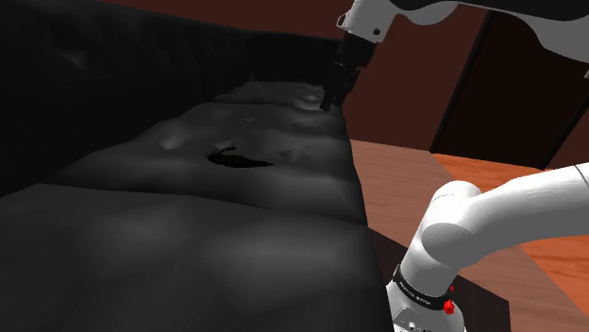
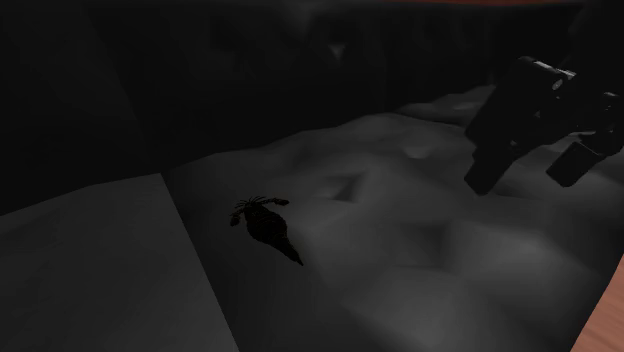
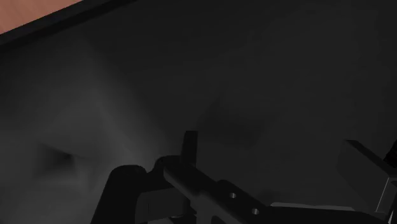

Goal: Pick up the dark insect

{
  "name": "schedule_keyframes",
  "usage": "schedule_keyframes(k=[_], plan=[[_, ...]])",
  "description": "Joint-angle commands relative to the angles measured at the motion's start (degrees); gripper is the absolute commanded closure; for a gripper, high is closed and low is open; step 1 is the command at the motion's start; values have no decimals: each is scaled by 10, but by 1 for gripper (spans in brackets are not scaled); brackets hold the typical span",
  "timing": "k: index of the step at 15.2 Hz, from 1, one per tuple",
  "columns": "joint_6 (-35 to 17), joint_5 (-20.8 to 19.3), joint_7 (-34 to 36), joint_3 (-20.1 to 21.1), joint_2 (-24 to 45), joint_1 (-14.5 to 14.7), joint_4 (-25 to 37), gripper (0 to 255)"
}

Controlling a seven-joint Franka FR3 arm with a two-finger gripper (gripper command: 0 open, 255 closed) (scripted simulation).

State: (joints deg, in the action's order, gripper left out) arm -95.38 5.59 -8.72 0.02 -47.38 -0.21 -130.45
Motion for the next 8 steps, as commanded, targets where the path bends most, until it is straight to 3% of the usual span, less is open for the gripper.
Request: schedule_keyframes(k=[1,8], plan=[[0,0,0,0,0,0,0,0],[5,29,66,82,108,27,62,0]])
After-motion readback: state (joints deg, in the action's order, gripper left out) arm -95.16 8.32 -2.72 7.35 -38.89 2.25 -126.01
